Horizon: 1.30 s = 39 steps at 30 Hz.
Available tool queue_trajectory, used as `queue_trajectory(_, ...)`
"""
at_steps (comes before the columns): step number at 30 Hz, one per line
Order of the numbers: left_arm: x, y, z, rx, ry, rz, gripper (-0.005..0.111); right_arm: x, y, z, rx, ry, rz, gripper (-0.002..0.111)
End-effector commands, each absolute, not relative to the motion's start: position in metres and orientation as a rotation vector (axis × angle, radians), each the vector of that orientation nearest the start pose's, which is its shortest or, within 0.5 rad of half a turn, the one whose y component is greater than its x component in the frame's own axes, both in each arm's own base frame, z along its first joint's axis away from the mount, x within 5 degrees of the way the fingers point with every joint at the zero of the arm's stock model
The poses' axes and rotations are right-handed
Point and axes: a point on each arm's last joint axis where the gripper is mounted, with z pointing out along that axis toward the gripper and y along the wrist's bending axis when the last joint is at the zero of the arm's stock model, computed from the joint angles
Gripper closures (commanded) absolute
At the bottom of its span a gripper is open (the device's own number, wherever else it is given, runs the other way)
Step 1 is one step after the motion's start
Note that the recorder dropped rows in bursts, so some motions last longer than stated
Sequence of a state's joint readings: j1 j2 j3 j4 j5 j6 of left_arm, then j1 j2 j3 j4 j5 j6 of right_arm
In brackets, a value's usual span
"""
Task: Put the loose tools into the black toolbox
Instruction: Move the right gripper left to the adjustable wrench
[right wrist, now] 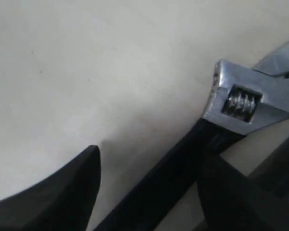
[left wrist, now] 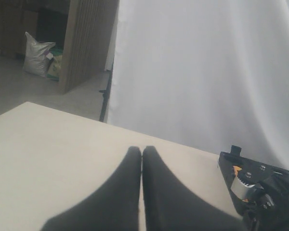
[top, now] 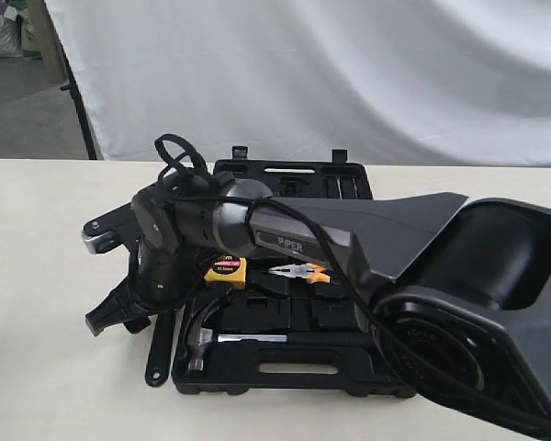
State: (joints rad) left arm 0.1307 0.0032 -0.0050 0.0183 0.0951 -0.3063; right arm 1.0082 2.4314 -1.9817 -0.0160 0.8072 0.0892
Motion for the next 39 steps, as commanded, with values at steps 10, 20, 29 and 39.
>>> queue_trajectory(10,0.055,0.009,0.208,-0.346,1.526,-0.103,0.106,0.279,0.435,0.119,-1.137,2.563,0.284,0.051)
queue_trajectory(20,0.055,0.009,0.208,-0.346,1.526,-0.103,0.106,0.242,0.454,0.118,-1.382,2.502,0.359,0.051)
queue_trajectory(29,0.055,0.009,0.208,-0.346,1.526,-0.103,0.106,0.210,0.463,0.123,-1.567,2.460,0.319,0.051)
queue_trajectory(39,0.055,0.009,0.208,-0.346,1.526,-0.103,0.106,0.230,0.454,0.176,-1.437,2.374,0.377,0.051)
